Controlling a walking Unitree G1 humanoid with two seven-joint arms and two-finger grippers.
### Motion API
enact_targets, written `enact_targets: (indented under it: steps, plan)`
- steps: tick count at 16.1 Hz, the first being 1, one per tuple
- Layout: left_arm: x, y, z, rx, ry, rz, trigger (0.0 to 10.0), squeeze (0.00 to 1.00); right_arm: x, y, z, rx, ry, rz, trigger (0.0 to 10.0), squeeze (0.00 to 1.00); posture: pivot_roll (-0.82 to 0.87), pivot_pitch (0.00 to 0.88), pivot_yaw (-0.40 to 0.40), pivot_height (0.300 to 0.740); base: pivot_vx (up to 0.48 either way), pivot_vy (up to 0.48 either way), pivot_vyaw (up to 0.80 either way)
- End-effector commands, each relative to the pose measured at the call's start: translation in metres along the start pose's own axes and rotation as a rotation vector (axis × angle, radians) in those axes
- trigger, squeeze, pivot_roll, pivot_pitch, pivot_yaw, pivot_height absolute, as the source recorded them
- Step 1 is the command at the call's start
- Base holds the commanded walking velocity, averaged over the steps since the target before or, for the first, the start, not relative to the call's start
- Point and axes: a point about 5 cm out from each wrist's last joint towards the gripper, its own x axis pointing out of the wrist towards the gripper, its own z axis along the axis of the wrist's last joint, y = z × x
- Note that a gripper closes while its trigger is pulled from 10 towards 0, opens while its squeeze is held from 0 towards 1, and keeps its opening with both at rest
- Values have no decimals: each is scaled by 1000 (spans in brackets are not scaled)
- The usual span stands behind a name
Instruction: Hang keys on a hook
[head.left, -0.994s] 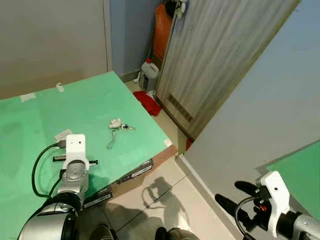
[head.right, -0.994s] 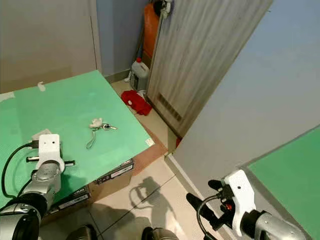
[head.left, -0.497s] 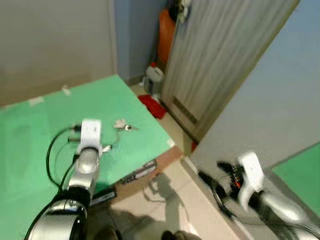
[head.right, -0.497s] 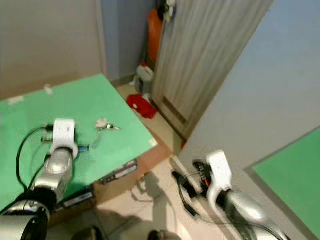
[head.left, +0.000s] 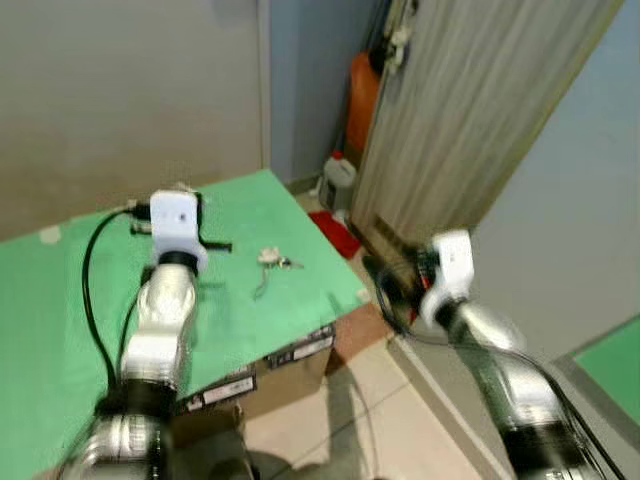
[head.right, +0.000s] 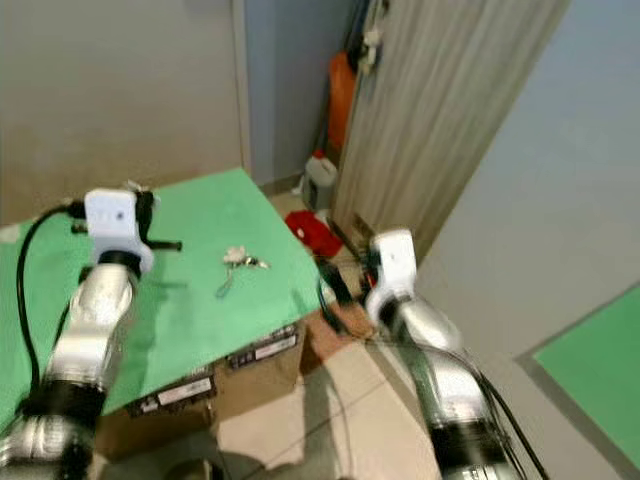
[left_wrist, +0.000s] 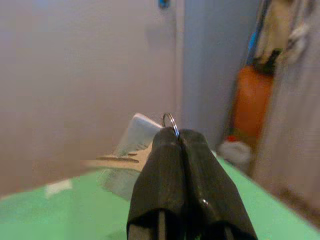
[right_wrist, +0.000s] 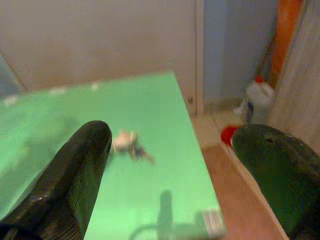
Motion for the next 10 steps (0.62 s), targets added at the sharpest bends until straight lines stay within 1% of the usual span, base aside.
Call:
enact_targets:
  steps: [1,2,3,4,5,6,7,9,10]
  plan:
    - [-5,-6,17,-72,-47,-32,0,0,4,-5,1,-1,-17,-22,10000,0,149,0,-71,740,0,0,0]
    - [-12,-5,21,-80,-64,-22,0,0,10,-4,1,2,-25,-18,10000,0,163,0,-78,740,0,0,0]
    - [-21,1,24,-36,-81,16,0,0,17,0,1,7,-31,-9,10000,0,177,0,-90,740,0,0,0]
    - [-30,4,20,-29,-66,34,0,0,23,3,1,8,-30,-6,10000,0,186,0,-99,740,0,0,0]
    - [-43,3,7,-24,-12,46,0,0,29,8,4,16,-41,11,10000,0,199,0,-113,740,0,0,0]
    - [-51,1,-1,-25,30,49,0,0,35,11,8,25,-51,9,10000,0,207,0,-121,740,0,0,0]
    - [-53,-2,-2,-22,54,48,0,0,39,10,10,27,-57,-6,10000,0,215,0,-127,740,0,0,0]
    - [-45,-9,3,21,59,37,0,0,46,12,11,33,-67,-4,10000,0,214,0,-131,740,0,0,0]
    - [-44,-13,7,31,44,8,0,0,47,15,12,32,-69,10,10000,0,212,0,-128,740,0,0,0]
